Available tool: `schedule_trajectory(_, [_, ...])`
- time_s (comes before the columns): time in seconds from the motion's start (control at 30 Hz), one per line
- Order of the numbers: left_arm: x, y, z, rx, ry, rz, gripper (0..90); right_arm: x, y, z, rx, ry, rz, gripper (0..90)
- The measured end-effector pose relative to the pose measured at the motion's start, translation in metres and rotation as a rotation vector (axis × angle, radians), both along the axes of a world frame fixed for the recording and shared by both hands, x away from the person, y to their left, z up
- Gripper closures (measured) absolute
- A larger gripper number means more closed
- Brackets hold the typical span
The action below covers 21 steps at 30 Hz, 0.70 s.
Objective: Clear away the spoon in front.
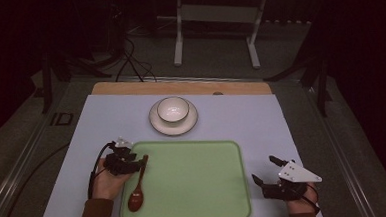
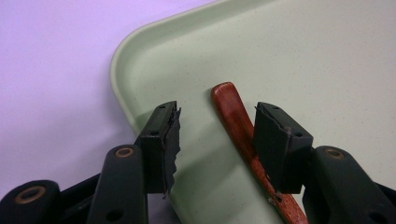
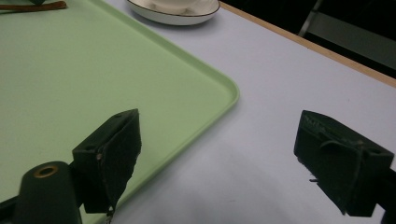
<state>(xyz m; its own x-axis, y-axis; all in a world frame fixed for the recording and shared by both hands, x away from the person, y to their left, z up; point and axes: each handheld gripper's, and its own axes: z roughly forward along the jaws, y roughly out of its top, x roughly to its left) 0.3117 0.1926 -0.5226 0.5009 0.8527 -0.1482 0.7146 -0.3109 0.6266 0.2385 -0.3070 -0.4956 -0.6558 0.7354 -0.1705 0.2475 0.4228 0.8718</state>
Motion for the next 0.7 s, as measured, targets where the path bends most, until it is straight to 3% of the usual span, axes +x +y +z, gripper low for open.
schedule_trajectory(0.37, [-0.007, 0.004, 0.009, -0.035, -0.076, 0.024, 48.6, 0.0, 0.0, 0.0, 0.003, -0.004, -0.002, 14.5])
schedule_trajectory(0.4, [-0.01, 0.006, 0.013, -0.05, -0.106, 0.031, 48.6, 0.0, 0.0, 0.0, 0.004, -0.004, -0.001, 14.5])
schedule_trajectory(0.7, [-0.026, 0.012, 0.031, -0.112, -0.253, 0.049, 47.1, 0.0, 0.0, 0.0, 0.005, -0.002, -0.003, 14.5])
